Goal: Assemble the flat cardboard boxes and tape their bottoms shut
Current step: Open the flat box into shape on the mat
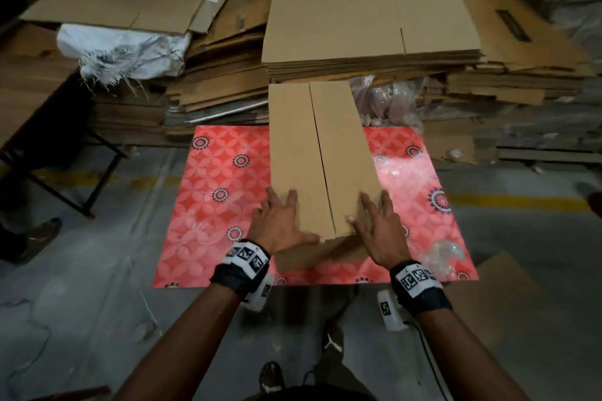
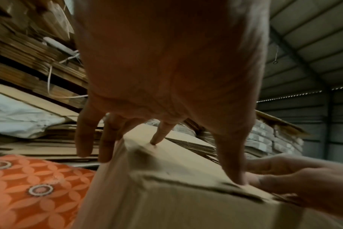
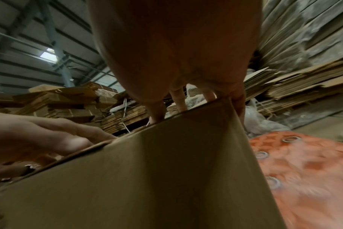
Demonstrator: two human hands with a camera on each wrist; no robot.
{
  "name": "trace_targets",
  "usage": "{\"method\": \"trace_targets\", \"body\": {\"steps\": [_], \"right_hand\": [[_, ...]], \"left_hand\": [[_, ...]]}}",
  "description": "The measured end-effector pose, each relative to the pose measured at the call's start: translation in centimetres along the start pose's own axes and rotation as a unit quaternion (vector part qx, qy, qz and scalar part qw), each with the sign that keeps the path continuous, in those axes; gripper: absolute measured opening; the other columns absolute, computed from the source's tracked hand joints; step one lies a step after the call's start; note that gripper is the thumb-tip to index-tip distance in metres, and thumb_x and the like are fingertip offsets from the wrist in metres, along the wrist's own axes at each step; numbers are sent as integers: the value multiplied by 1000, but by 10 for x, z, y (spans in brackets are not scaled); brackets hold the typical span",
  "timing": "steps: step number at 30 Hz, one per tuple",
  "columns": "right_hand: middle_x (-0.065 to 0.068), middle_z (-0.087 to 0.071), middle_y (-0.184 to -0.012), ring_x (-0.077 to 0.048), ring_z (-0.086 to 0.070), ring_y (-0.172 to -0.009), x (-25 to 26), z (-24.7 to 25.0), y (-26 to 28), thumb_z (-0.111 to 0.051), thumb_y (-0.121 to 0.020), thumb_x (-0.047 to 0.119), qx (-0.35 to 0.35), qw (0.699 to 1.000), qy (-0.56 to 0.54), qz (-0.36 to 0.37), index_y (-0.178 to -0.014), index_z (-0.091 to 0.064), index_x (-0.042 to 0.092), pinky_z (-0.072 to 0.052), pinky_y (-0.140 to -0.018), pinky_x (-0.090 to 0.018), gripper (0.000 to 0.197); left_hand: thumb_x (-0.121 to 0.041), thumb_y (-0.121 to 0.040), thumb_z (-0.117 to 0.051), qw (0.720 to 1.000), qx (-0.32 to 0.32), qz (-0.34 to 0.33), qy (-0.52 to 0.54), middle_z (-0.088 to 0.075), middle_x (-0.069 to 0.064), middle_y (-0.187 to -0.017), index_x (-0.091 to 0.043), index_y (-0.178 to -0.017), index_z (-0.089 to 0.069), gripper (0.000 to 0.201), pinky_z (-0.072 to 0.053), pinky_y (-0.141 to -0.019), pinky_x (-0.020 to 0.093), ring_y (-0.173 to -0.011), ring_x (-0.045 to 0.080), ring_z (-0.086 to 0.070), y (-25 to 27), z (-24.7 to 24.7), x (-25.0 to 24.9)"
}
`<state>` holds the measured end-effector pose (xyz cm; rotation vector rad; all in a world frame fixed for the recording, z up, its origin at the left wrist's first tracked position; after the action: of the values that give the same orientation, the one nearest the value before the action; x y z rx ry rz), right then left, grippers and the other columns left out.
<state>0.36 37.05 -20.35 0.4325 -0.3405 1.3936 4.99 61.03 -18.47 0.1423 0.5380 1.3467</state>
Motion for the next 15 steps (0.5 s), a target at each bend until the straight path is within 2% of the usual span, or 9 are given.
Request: {"method": "trace_targets", "body": {"steps": [2,5,8,11,13,15], "right_hand": [[-18,1,-170,-55,-40,-136,2,-4,9,-33,-91,82,3,999,30,-18,-162,-21,37,-40,-110,-58,84],[-17,8,-170,-60,-34,-137,6,-7,15,-35,-83,90,24,996,64,-51,-163,-10,37,-37,-111,-61,99],[-20,5,-169,-59,-36,-135,10,-7,14,-35,-75,97,27,994,92,-53,-163,-8,36,-37,-111,-62,110],[-21,0,-168,-57,-39,-134,12,-2,8,-45,-76,93,35,992,105,-54,-161,-13,34,-35,-109,-62,109],[-23,-3,-166,-55,-32,-138,17,0,0,-50,-77,90,34,992,108,-56,-159,-16,32,-32,-111,-64,107],[-23,3,-167,-51,-13,-149,18,-3,-8,-51,-79,87,42,994,88,-51,-159,-14,31,-19,-118,-66,105]], "left_hand": [[-91,-66,-61,1000,-21,-15,-15,10,36,-163,-22,-163,-1,134,-27,-118,63,-148,54,-18,0,-4,1],[-94,-67,-55,998,-20,-40,-42,11,40,-161,-19,-163,2,134,-25,-117,63,-148,56,-17,-1,-3,2],[-96,-64,-57,997,-20,-53,-50,13,40,-160,-19,-163,3,139,-26,-116,62,-147,56,-19,-4,0,4],[-96,-63,-57,996,-27,-63,-51,14,38,-161,-20,-163,4,140,-27,-117,61,-148,55,-18,-8,0,6],[-94,-65,-58,996,-31,-65,-46,16,35,-162,-22,-163,5,136,-27,-116,62,-149,55,-16,-12,2,7],[-93,-67,-58,996,-29,-65,-45,17,33,-163,-24,-163,5,134,-26,-116,62,-150,54,-14,-16,5,8]]}}
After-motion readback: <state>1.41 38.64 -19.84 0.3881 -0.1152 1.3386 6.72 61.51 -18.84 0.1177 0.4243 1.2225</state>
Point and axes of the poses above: each hand's wrist, its own y-axis away from the middle knuckle, its own z-axis out of the back of the hand, x = y × z, the point moved 4 cm from there along -y, towards the middle knuckle
